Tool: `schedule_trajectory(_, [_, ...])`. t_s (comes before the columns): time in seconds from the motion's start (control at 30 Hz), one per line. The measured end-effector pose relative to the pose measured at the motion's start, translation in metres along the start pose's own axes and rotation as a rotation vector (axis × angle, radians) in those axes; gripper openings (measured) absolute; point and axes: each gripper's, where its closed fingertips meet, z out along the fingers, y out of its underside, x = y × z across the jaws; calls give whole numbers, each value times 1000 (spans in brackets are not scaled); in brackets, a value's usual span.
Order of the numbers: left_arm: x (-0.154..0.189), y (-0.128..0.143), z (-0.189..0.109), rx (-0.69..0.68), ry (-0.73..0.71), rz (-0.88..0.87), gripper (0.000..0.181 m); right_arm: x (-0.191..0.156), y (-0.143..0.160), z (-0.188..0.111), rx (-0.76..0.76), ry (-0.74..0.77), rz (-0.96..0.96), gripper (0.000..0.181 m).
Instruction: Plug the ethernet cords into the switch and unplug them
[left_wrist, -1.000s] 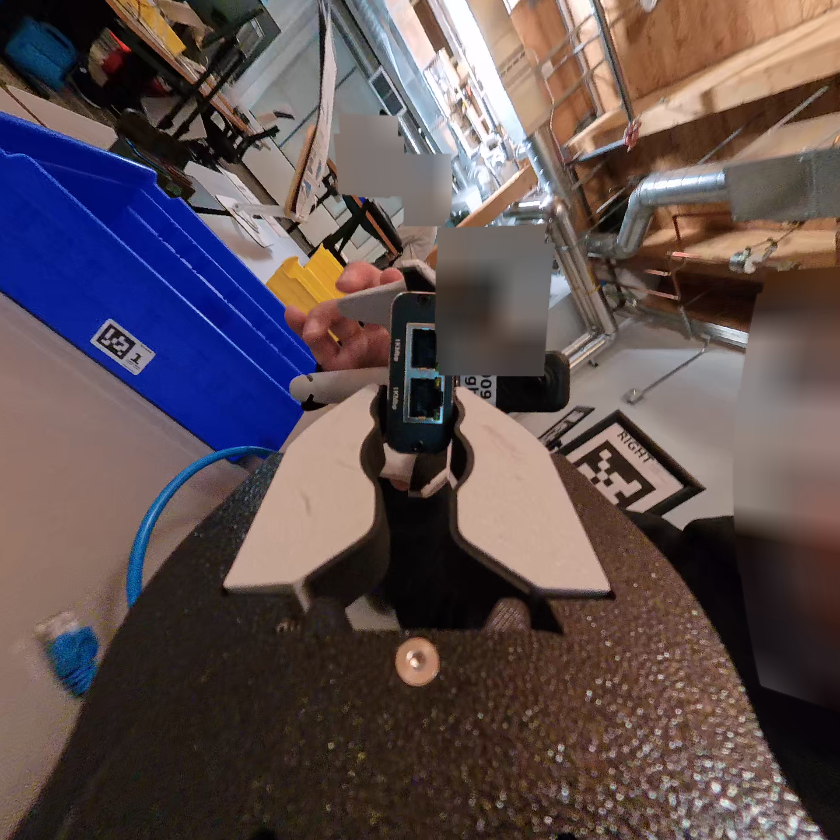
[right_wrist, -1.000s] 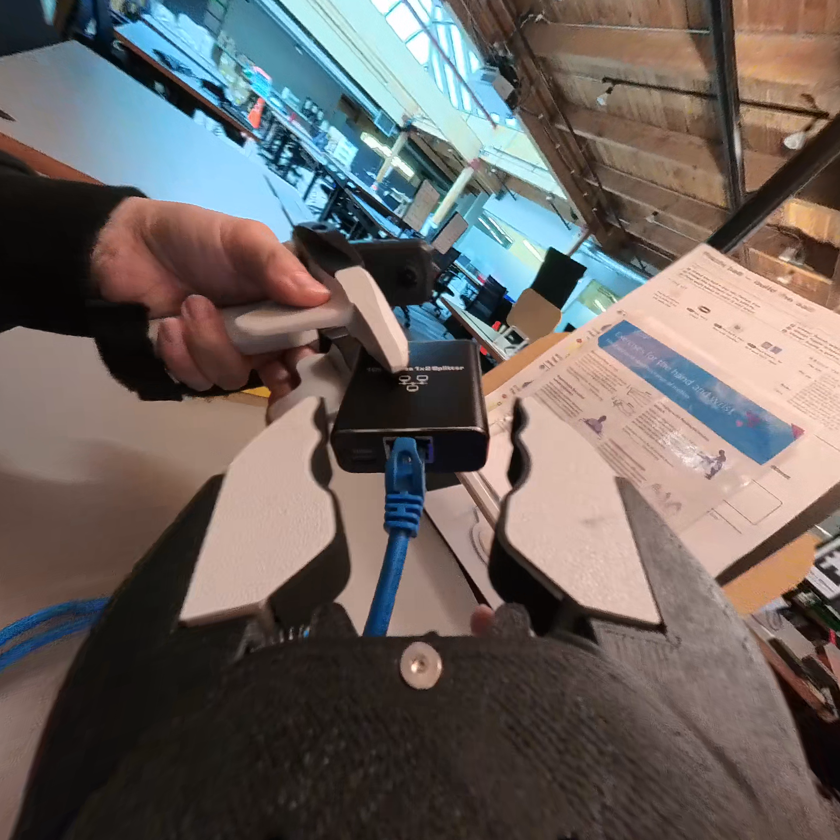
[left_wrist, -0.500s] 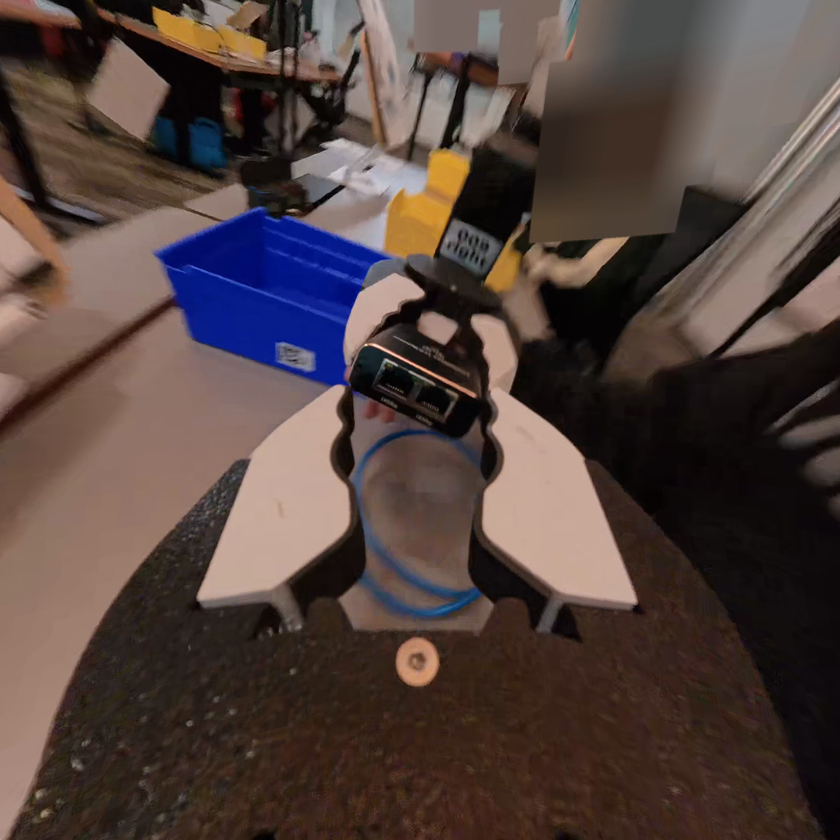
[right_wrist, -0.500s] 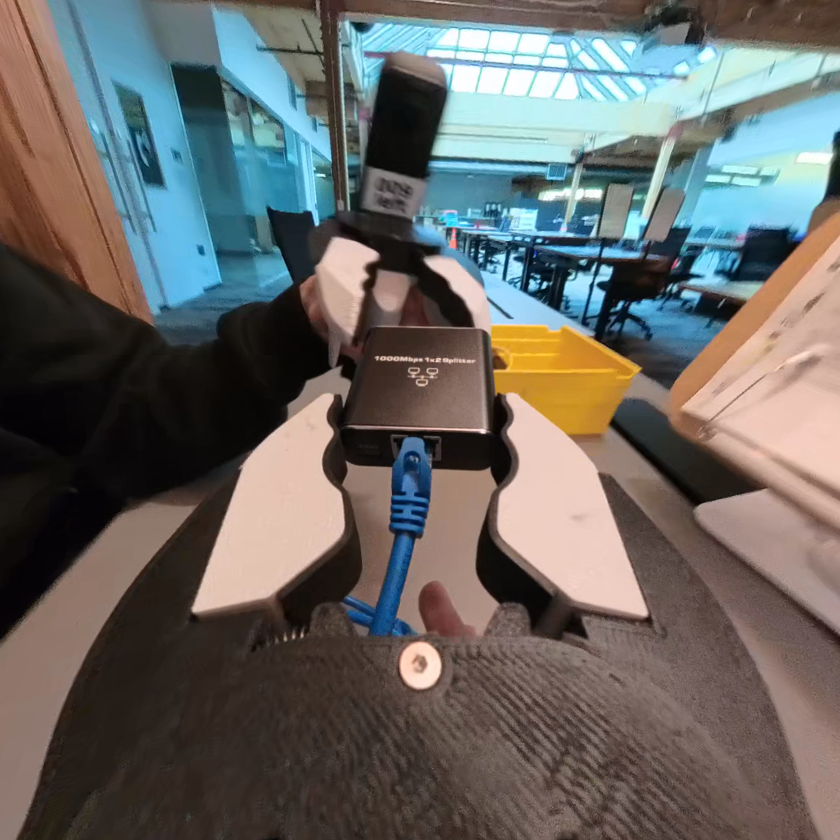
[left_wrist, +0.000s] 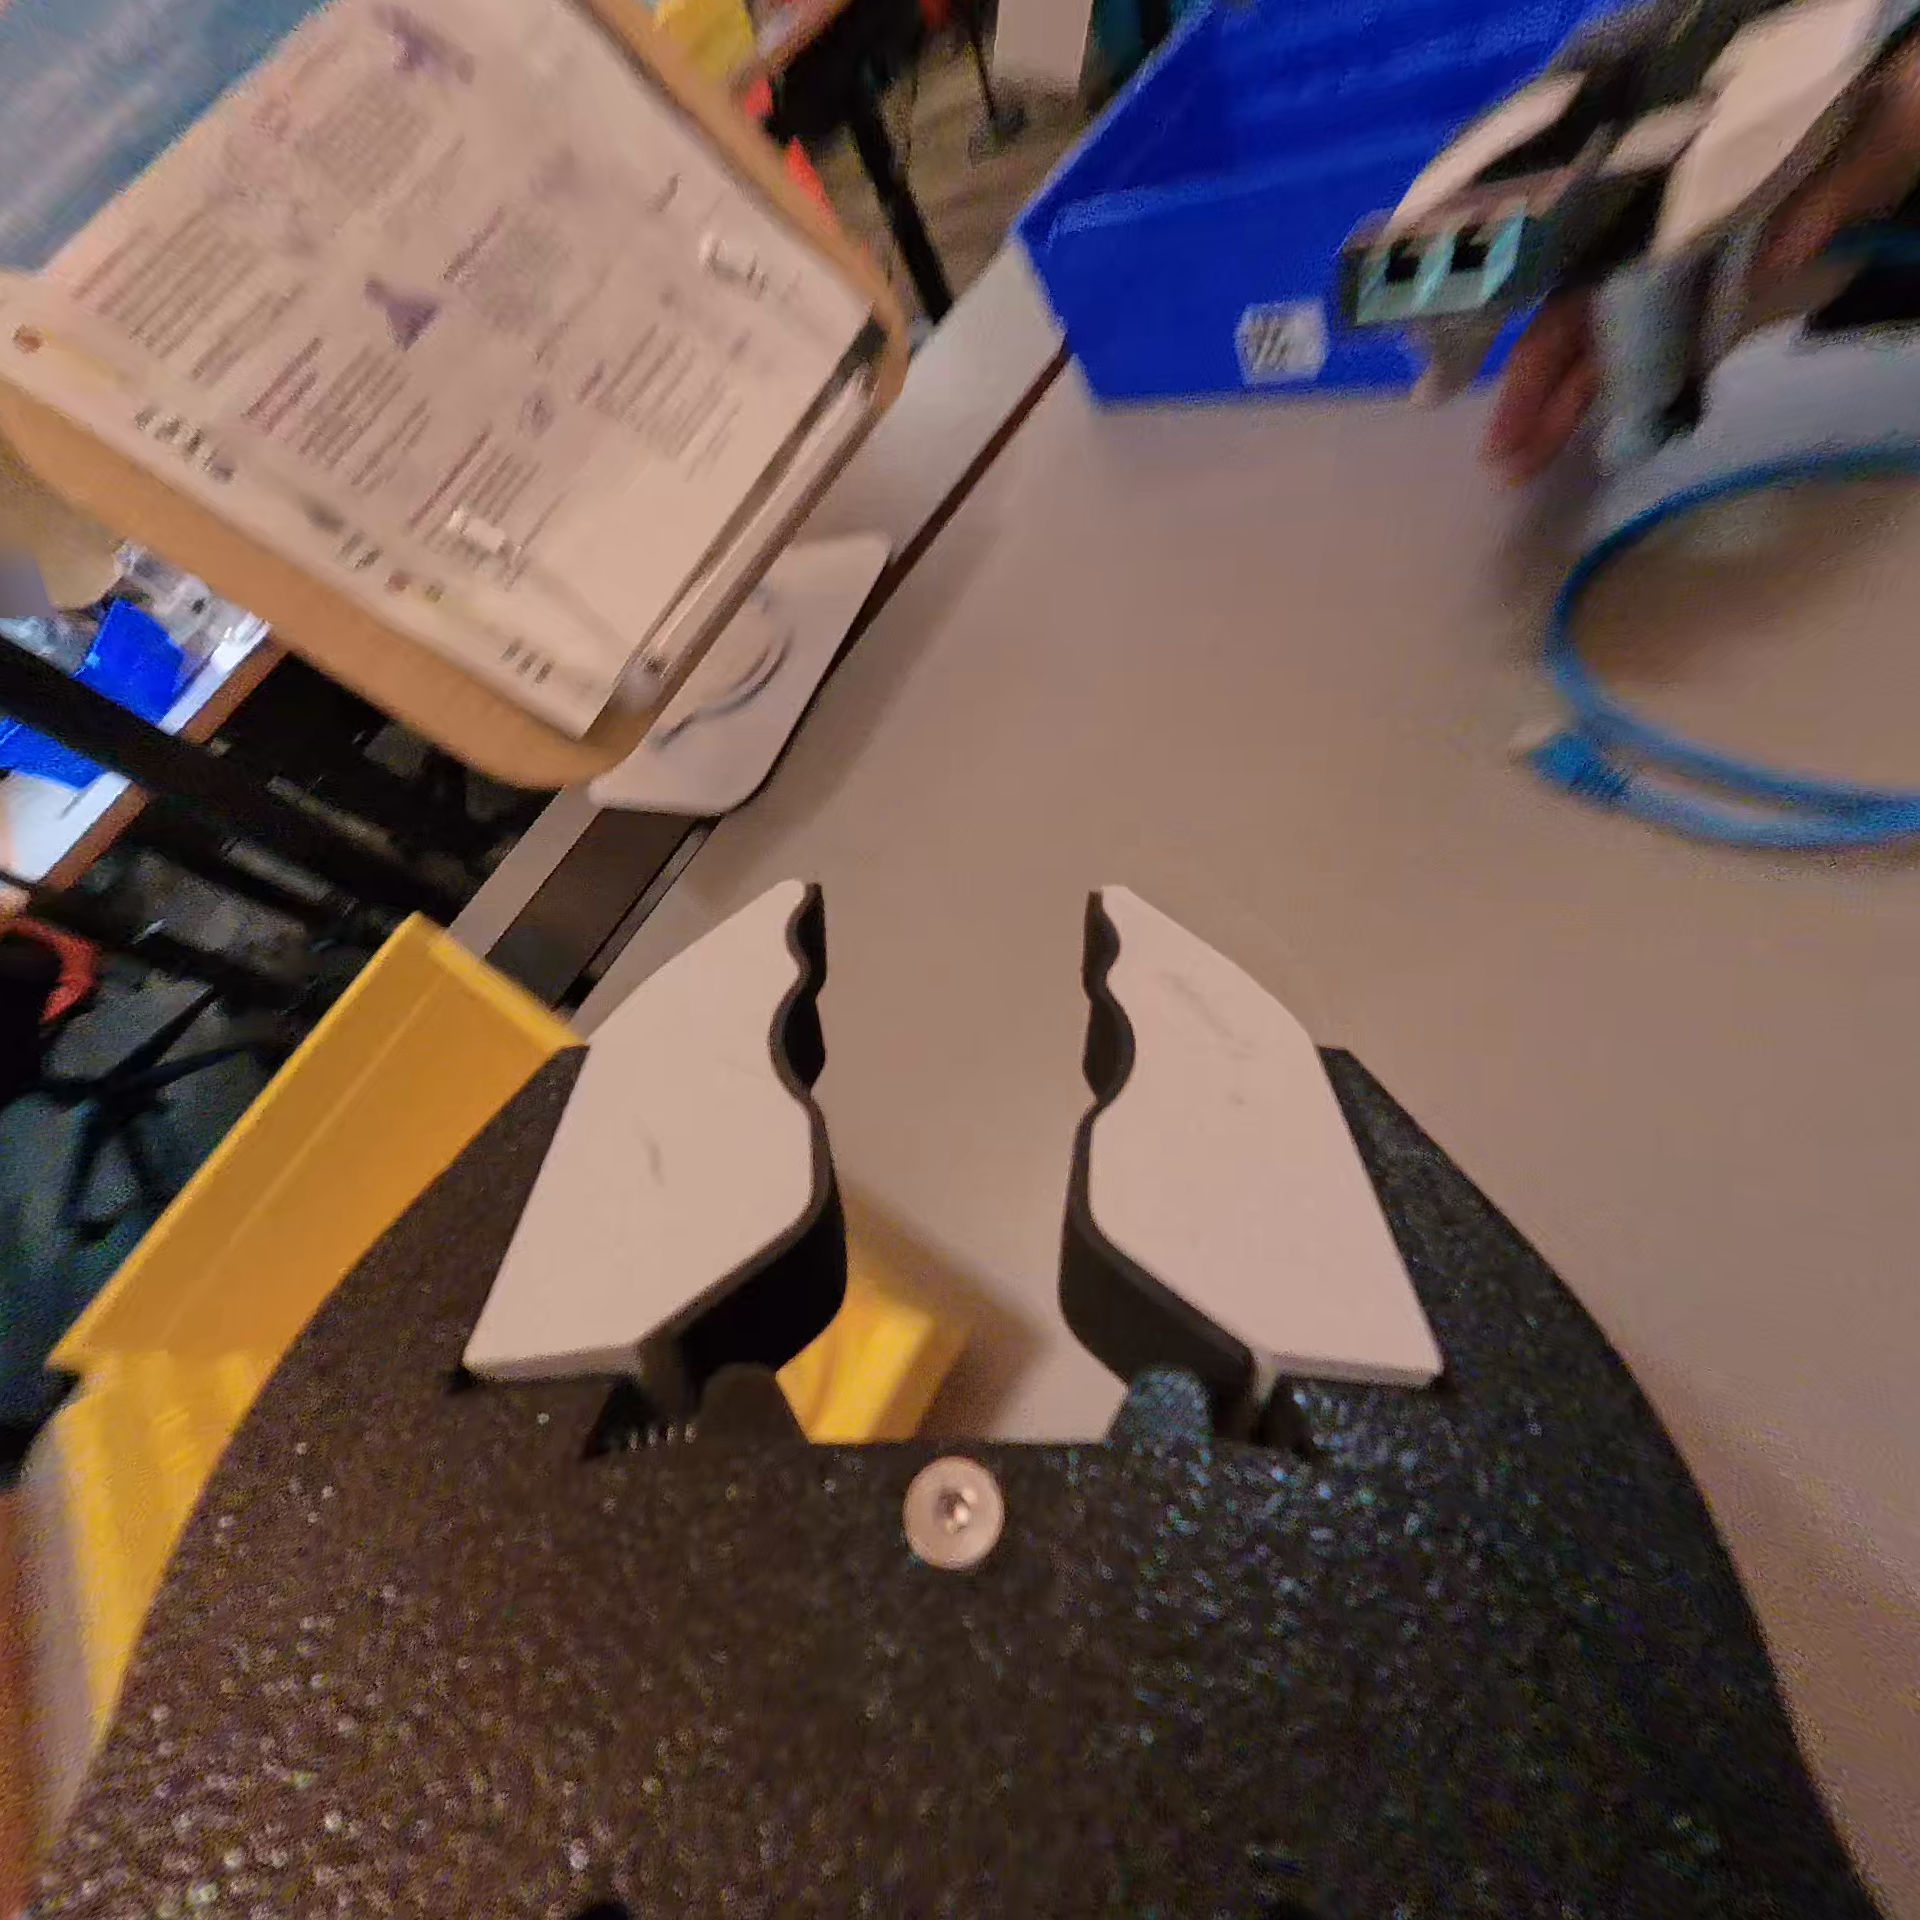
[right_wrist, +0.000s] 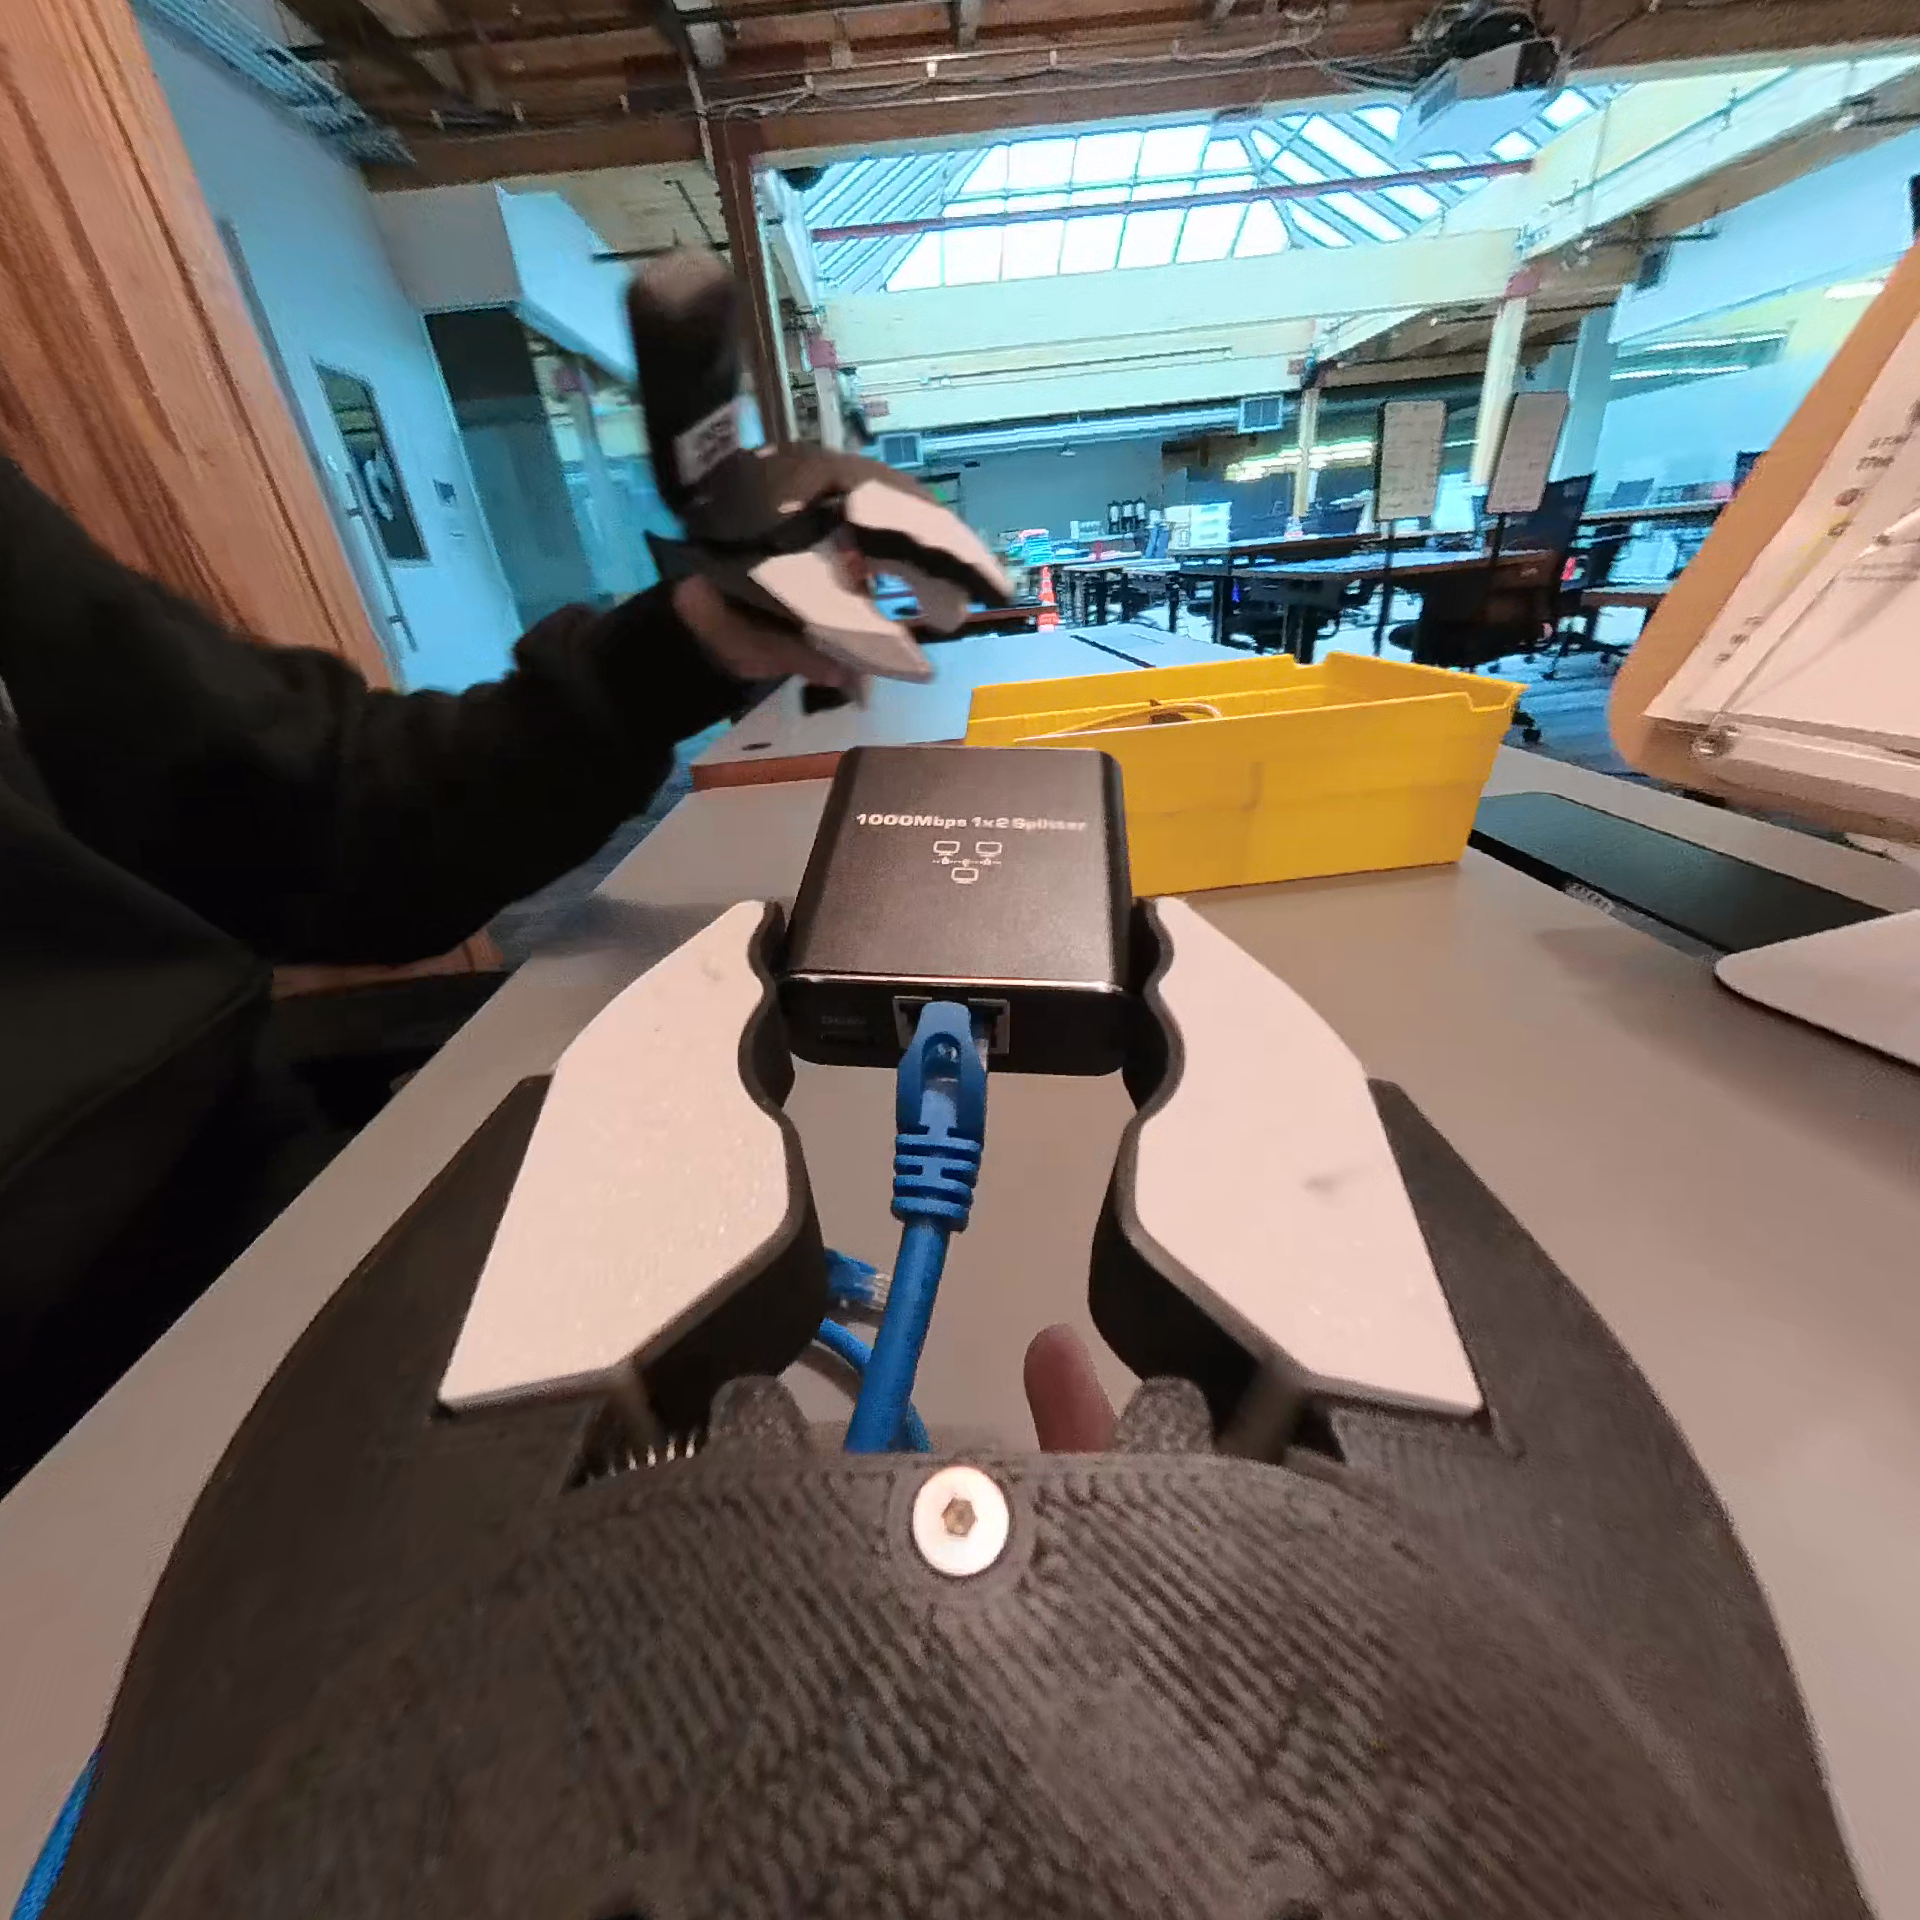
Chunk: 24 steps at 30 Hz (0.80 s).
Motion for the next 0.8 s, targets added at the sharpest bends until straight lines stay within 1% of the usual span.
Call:
schedule_trajectory(0.07, [-40, 35, -5, -150, -32, 85, 48, 0, 5, 3, -13, -3, -14, 62])
schedule_trajectory(0.13, [-80, 69, -1, -287, -69, 200, 48, -2, 11, 5, -36, -20, -17, 62])
schedule_trajectory(0.17, [-98, 83, 5, -337, -89, 270, 50, -2, 13, 6, -41, -24, -21, 62])
schedule_trajectory(0.23, [-133, 104, 17, -426, -170, 487, 52, -4, 15, 8, -38, -32, -20, 62])
schedule_trajectory(0.27, [-140, 113, 26, -449, -167, 594, 54, -5, 16, 9, -39, -38, -19, 62])
schedule_trajectory(0.3, [-143, 124, 36, -488, -141, 666, 54, -4, 18, 10, -43, -30, -24, 62])
schedule_trajectory(0.37, [-143, 151, 52, -579, -65, 734, 54, -6, 19, 8, -46, -39, -23, 62])
schedule_trajectory(0.43, [-144, 166, 64, -618, -47, 776, 47, -5, 17, 5, -31, -36, -14, 62])
schedule_trajectory(0.5, [-147, 164, 68, -609, -87, 761, 29, -6, 14, 2, -10, -48, -7, 62])
schedule_trajectory(0.57, [-152, 157, 62, -602, -111, 736, 17, -4, 12, 1, 2, -46, 4, 62])
schedule_trajectory(0.63, [-168, 148, 47, -621, -181, 787, 13, -5, 13, 2, -4, -48, 2, 62])
schedule_trajectory(0.67, [-177, 146, 37, -659, -206, 783, 12, -5, 14, 2, -9, -48, -2, 62])
schedule_trajectory(0.7, [-184, 142, 26, -684, -222, 749, 11, -6, 14, 3, -13, -51, -7, 62])
schedule_trajectory(0.8, [-201, 116, -11, -673, -288, 608, 10, -8, 16, 4, -25, -56, -16, 62])
